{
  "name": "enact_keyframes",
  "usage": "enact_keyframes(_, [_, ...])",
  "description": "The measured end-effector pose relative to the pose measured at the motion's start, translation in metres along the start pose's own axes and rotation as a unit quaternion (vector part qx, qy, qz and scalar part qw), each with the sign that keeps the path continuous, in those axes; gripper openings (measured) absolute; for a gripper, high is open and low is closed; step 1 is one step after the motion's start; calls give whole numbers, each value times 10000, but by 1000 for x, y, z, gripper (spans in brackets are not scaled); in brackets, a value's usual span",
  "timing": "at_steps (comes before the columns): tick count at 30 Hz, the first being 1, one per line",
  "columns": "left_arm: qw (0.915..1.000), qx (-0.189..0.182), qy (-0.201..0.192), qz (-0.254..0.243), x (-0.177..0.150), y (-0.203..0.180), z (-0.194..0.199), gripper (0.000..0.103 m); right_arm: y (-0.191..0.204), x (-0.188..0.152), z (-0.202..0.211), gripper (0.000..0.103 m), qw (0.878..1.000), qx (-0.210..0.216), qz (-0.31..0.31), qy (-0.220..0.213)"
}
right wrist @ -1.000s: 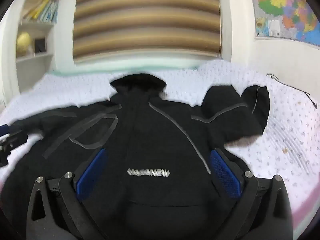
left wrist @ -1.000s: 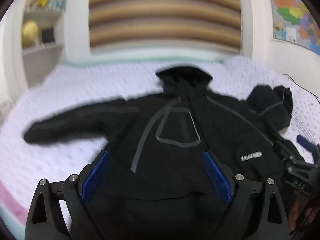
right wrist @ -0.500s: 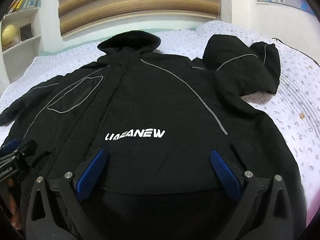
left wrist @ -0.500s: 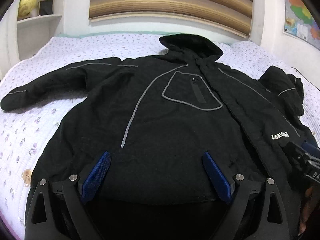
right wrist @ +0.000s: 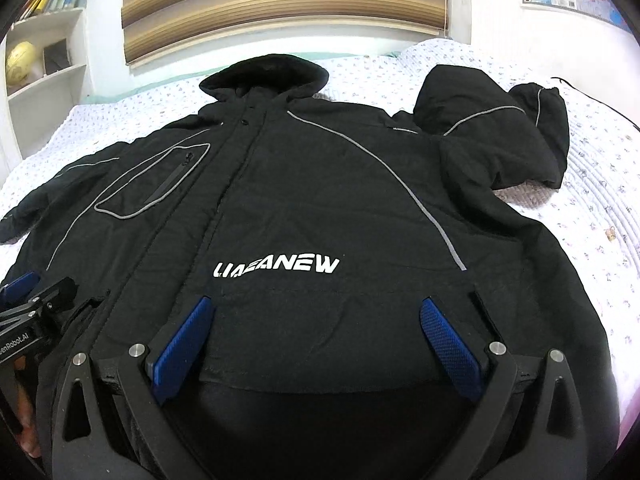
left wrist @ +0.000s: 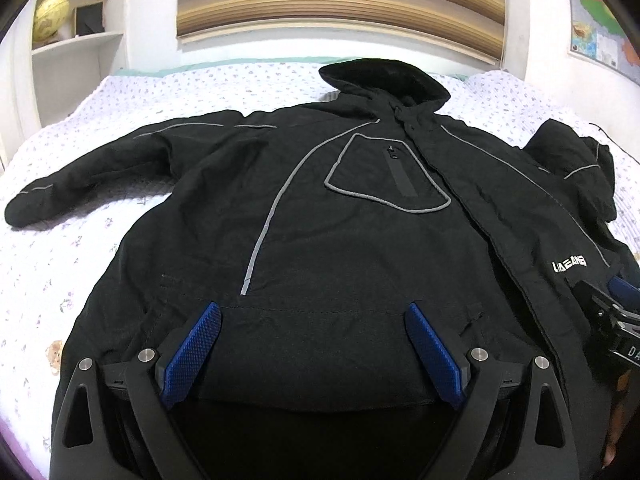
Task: Fold large clothes
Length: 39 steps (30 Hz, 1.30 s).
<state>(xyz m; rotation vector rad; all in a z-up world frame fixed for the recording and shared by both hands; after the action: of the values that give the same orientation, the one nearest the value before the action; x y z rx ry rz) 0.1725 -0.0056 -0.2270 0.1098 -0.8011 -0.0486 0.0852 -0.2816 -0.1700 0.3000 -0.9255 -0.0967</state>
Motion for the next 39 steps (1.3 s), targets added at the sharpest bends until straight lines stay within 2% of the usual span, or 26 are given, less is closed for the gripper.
enact_keyframes(6, [10000,-4,10,-23,12,3,-31,94,1,-2,-3,103,10000,-21,-25,33])
enact_keyframes(8, [9996,228,-108,132,-33,-30,-6,94,1,-3,-4,103,10000,-25,-28,52])
enact_keyframes(39, [9991,380,-93,163,-39,-39,-7,94,-3,-4,-9,103,9997,-186,121,139])
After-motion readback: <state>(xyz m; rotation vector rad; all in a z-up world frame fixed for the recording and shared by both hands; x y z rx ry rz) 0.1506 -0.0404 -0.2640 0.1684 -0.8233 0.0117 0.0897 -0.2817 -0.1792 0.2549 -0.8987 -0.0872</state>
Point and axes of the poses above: each gripper's, at about its wrist camera, not at the fingertips, and z roughly against the way its jaws point, y to its left, x to its top, the point moved 10 cm from there along -z, roughly the way its jaws point, and after that the axes turned 14 degrees about x, right-handed, at the moved point
